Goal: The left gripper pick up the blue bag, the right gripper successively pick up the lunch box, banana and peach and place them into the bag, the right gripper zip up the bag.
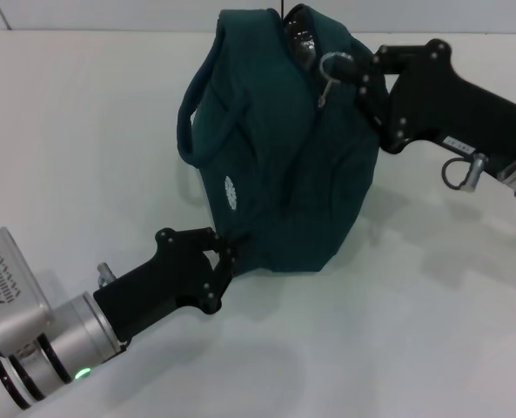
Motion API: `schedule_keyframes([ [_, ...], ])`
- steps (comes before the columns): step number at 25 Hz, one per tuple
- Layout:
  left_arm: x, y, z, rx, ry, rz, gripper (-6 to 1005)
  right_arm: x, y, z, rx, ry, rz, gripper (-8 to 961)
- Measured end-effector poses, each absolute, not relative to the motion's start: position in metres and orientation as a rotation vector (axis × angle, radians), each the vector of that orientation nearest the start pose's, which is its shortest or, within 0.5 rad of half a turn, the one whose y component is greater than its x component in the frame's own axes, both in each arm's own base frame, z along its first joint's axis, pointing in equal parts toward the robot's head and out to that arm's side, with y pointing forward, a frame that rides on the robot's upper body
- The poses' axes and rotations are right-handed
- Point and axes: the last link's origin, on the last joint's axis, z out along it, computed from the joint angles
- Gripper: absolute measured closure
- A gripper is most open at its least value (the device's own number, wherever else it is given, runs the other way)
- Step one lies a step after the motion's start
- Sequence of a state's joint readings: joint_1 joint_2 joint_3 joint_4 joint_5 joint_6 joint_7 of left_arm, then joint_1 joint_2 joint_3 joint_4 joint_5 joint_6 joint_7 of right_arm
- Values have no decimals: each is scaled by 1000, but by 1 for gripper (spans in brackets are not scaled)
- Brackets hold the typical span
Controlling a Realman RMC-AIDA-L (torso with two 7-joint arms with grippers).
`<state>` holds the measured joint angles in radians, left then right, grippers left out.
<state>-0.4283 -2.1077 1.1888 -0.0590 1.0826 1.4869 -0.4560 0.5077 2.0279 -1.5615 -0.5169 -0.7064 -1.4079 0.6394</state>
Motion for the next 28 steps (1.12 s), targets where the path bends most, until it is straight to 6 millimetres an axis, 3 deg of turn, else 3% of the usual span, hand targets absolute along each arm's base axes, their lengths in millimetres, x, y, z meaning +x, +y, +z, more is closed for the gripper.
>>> schedule_keyframes([
  [14,-264,233,-75,-2353,-363,-1212,881,185,334,-24,-2314,-62,1247,931],
  [26,-246,250,-67,-2339,-400,-1347,676,183,328,-27,-2321,-67,1276,931],
  [27,-242,254,-67,-2347,-396,-1362,534,182,329,-27,-2319,-70,1274,931],
  [28,-241,254,-67,-2348,-394,-1363,537,182,328,-27,-2320,-72,1273,931],
])
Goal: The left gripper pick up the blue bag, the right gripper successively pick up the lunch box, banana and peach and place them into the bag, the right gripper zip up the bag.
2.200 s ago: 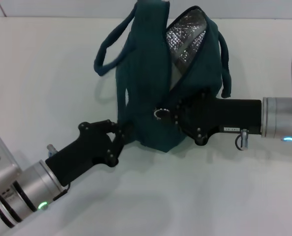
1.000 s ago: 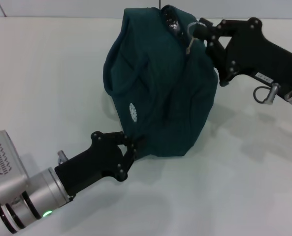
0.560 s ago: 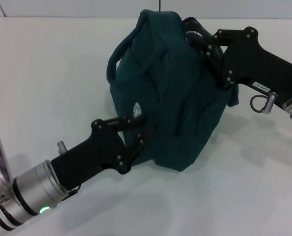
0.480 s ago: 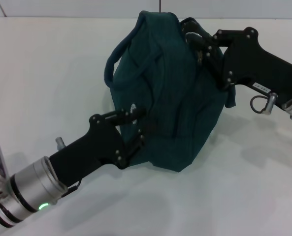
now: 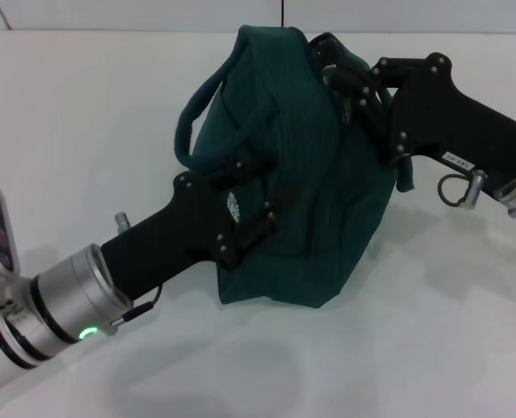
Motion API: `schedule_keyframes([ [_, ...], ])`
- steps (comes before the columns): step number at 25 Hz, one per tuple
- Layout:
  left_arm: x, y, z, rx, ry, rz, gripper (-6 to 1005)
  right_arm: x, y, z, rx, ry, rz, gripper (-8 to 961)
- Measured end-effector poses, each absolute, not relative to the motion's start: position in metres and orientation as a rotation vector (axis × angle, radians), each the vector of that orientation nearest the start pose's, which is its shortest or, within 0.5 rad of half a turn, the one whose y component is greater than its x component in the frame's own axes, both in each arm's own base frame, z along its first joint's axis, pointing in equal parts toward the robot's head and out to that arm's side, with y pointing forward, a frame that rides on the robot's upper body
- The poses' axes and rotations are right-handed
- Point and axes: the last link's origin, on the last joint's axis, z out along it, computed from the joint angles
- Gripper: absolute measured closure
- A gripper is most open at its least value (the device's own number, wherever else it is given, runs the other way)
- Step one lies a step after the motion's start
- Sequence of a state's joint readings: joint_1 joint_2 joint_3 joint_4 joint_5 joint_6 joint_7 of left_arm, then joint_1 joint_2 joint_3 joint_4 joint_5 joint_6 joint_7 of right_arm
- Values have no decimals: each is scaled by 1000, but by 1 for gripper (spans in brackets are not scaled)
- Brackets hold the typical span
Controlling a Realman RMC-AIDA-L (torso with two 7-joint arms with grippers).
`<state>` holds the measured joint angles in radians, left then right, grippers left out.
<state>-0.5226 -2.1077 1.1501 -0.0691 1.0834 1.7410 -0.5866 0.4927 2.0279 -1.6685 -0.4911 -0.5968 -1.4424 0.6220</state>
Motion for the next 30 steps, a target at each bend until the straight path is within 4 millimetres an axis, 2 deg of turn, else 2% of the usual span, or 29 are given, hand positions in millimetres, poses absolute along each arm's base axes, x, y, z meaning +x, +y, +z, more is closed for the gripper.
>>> schedule_keyframes([
  [8,-237,261,-62,-2299,-389,-1390,556,182,328,-29,-2327,-74,1272,930],
  [17,-232,263,-63,-2323,-362,-1403,570,182,328,-28,-2324,-75,1272,930],
  [30,-231,274,-68,-2328,-317,-1321,578,181,329,-27,-2312,-83,1272,930],
])
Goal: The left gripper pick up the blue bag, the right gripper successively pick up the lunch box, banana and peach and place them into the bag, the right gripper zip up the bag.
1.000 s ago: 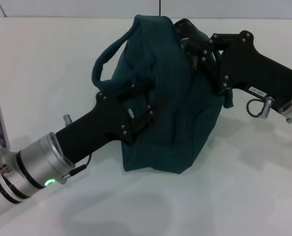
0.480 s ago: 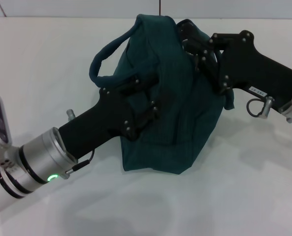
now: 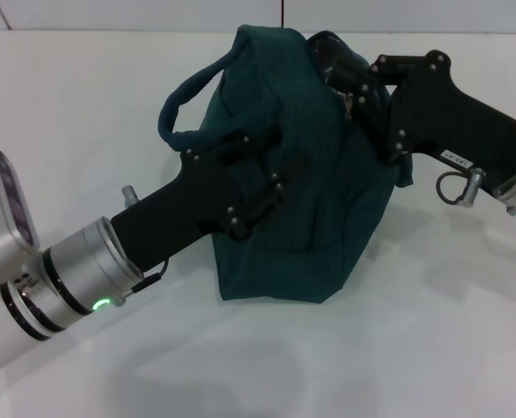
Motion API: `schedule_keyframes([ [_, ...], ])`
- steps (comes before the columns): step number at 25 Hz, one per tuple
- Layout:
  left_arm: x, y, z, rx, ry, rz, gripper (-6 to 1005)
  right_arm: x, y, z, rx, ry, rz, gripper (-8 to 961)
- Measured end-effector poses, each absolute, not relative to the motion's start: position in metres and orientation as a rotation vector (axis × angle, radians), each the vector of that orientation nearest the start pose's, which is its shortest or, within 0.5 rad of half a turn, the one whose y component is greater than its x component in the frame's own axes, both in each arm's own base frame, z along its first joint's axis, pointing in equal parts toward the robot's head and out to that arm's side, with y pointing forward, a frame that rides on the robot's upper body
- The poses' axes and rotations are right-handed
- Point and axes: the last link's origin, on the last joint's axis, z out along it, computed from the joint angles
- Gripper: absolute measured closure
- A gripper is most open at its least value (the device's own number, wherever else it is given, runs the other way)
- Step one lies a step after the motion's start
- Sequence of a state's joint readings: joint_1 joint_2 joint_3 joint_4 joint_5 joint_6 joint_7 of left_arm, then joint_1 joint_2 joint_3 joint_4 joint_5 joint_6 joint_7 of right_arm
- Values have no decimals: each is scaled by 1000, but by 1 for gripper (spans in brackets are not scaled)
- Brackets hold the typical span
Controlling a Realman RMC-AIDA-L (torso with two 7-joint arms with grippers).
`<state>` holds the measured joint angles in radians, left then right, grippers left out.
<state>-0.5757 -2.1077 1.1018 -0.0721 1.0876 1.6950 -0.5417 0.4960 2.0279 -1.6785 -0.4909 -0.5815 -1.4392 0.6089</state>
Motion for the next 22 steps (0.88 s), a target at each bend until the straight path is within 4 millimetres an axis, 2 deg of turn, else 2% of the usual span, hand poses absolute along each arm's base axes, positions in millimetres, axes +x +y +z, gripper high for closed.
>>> schedule_keyframes([
  [5,-232,274,-67,-2323,-303,-1312,598,181,330,-26,-2301,-76,1277,930],
  [11,-233,272,-67,-2331,-286,-1309,818,182,330,-26,-2299,-73,1277,930],
  [18,-233,269,-68,-2354,-249,-1300,901,185,331,-27,-2300,-33,1277,929],
  [22,-243,262,-63,-2351,-186,-1259,949,187,331,-25,-2291,-15,1278,929],
])
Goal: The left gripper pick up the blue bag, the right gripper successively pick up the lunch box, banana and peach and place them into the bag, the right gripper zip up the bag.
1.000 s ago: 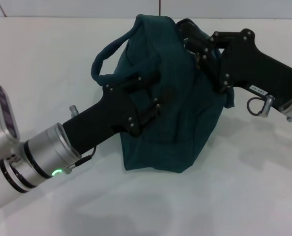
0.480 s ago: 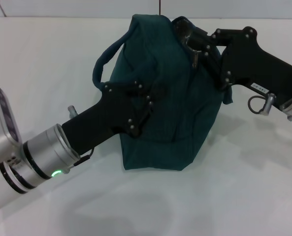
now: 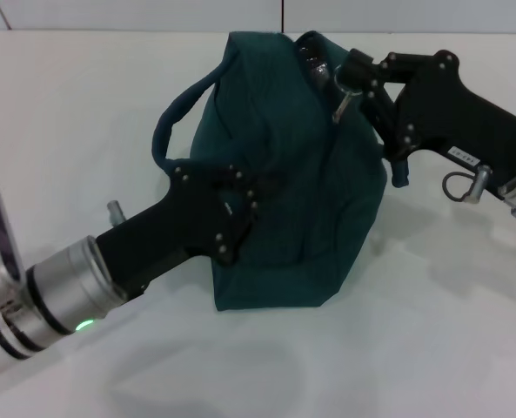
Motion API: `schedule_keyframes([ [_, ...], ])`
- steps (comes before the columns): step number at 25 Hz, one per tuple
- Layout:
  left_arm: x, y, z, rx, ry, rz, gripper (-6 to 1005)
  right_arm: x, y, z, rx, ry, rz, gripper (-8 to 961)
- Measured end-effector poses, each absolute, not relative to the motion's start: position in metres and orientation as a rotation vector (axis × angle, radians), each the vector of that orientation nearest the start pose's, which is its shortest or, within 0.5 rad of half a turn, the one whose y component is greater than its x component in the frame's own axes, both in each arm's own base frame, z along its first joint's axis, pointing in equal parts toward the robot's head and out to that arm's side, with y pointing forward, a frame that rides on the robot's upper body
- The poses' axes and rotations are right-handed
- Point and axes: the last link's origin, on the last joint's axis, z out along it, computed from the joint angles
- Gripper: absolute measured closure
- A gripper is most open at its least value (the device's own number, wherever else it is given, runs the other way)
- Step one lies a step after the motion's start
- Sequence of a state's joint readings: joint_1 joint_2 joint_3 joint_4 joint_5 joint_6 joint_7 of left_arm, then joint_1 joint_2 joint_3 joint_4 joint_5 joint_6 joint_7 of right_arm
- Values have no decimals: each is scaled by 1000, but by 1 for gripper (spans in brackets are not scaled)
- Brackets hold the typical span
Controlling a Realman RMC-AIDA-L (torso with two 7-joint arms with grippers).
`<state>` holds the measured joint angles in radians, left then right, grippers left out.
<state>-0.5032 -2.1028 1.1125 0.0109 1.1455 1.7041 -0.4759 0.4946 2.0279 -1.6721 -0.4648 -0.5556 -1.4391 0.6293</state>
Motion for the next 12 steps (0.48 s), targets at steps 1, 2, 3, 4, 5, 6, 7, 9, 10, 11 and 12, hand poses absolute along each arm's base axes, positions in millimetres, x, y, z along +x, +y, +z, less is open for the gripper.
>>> schedule_keyframes([
  [1,-246,260,-62,-2352,-170,-1248,946,188,332,-25,-2287,-2,1274,929],
  [2,-248,258,-61,-2354,-163,-1240,943,190,333,-24,-2281,13,1269,929],
  [3,-250,256,-60,-2356,-158,-1232,941,193,336,-22,-2265,42,1260,929],
  [4,-252,255,-59,-2356,-159,-1227,938,194,338,-22,-2258,54,1257,929],
  [5,-253,254,-59,-2357,-161,-1222,935,195,339,-20,-2246,68,1254,929],
  [6,-255,253,-58,-2355,-165,-1217,932,196,341,-19,-2234,79,1255,929],
  [7,-257,252,-58,-2353,-170,-1213,930,197,342,-18,-2223,86,1256,929],
  [9,-259,250,-57,-2350,-176,-1207,924,198,343,-15,-2204,93,1260,929],
  [10,-261,249,-56,-2346,-180,-1203,921,198,343,-14,-2195,96,1261,929],
  [11,-263,249,-54,-2338,-183,-1199,918,199,344,-12,-2184,100,1261,929],
  [12,-265,248,-52,-2325,-186,-1196,916,200,345,-11,-2176,104,1260,929],
])
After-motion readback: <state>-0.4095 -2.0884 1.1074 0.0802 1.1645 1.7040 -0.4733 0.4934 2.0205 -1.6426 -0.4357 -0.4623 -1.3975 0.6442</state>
